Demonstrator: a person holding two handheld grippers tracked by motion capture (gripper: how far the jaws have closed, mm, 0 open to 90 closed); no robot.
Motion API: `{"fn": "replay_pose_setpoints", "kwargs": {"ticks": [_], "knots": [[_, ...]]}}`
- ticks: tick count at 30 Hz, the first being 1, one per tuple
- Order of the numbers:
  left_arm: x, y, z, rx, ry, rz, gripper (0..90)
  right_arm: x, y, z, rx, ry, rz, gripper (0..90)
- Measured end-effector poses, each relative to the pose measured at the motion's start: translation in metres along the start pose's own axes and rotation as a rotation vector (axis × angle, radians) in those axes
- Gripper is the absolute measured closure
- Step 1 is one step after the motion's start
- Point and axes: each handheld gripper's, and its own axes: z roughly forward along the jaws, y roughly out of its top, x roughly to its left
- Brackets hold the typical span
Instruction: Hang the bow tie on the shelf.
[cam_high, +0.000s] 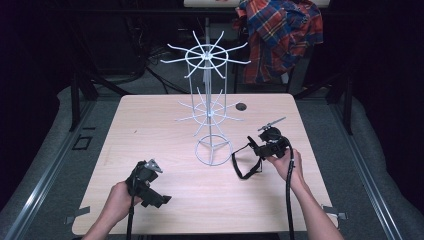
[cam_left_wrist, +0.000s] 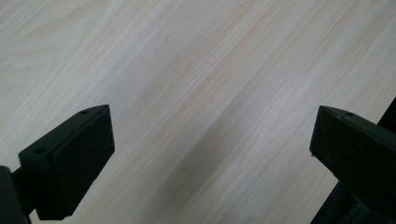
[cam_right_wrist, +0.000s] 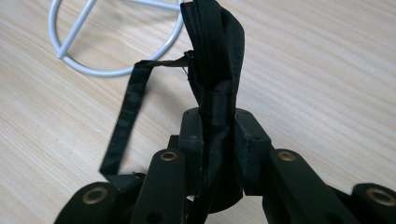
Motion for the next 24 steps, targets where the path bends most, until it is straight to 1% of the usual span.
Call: {"fn": "replay_pose_setpoints", "kwargs": {"ticks": [3, 4, 5, 7, 8, 9, 11, 13, 15, 18, 19, 21, 24], "knots": [[0.000, 0.000, 0.000, 0.003, 0.002, 0.001, 0.1, 0.000, 0.000, -0.007, -0.017, -0.004, -0.004, 75.3], [0.000, 0.000, 0.000, 0.003, 0.003, 0.000, 0.1, 0.000, 0.000, -0.010, -0.025, 0.001, -0.005, 75.3], [0.000, 0.000, 0.000, 0.003, 0.003, 0.000, 0.1, 0.000, 0.000, -0.012, -0.032, -0.007, -0.004, 75.2], [0.000, 0.000, 0.000, 0.006, 0.000, 0.001, 0.1, 0.000, 0.000, -0.014, -0.035, -0.006, -0.006, 75.3], [0.000, 0.000, 0.000, 0.006, 0.002, 0.002, 0.1, 0.000, 0.000, -0.017, -0.054, -0.012, -0.010, 75.2], [0.000, 0.000, 0.000, 0.006, 0.002, 0.002, 0.1, 0.001, 0.000, -0.020, -0.057, -0.003, -0.008, 75.2], [0.000, 0.000, 0.000, 0.006, 0.002, 0.001, 0.1, 0.000, 0.000, -0.024, -0.073, -0.012, -0.016, 75.3], [0.000, 0.000, 0.000, 0.006, 0.002, 0.001, 0.1, 0.001, 0.001, -0.030, -0.088, -0.008, -0.015, 75.2], [0.000, 0.000, 0.000, 0.006, 0.002, 0.001, 0.1, 0.002, 0.002, -0.036, -0.089, -0.014, -0.024, 75.2], [0.000, 0.000, 0.000, 0.007, 0.003, 0.002, 0.1, 0.003, 0.002, -0.042, -0.114, -0.006, -0.017, 75.2], [0.000, 0.000, 0.000, 0.007, 0.003, 0.002, 0.1, 0.003, 0.003, -0.044, -0.106, -0.011, -0.024, 75.2], [0.000, 0.000, 0.000, 0.006, 0.004, 0.002, 0.1, 0.003, 0.003, -0.045, -0.111, -0.007, -0.027, 75.2], [0.000, 0.000, 0.000, 0.006, 0.003, 0.001, 0.1, 0.004, 0.002, -0.050, -0.134, -0.013, -0.023, 75.2]]}}
